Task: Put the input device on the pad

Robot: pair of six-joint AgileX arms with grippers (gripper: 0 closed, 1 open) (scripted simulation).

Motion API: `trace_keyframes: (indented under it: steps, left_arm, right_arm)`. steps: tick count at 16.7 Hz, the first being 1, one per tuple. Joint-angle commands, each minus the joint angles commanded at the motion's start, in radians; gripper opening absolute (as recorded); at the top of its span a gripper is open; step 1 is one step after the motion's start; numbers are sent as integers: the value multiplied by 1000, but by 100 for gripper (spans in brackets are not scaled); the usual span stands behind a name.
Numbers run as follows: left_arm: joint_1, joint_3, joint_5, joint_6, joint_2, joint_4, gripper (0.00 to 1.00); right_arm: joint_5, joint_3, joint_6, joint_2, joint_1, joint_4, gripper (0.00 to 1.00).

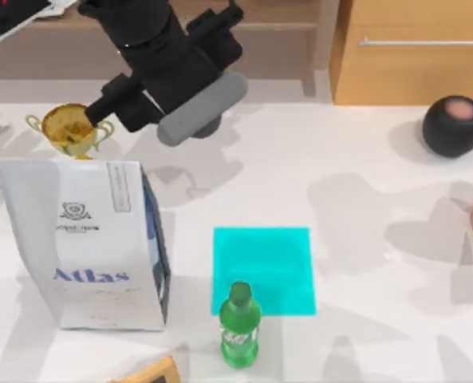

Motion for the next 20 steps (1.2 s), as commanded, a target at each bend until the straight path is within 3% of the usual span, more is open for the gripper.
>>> trace_keyframes:
  steps: [7, 16, 20]
  left_arm:
    - [-265, 0, -31, 263, 212, -95, 0]
    - [-287, -7, -30, 289, 231, -108, 0]
    - [-307, -1, 7, 315, 244, -103, 0]
  right_arm:
    - [0, 0, 0, 0, 0, 0, 100]
    - [0, 0, 0, 0, 0, 0, 100]
    - [0, 0, 0, 0, 0, 0, 100]
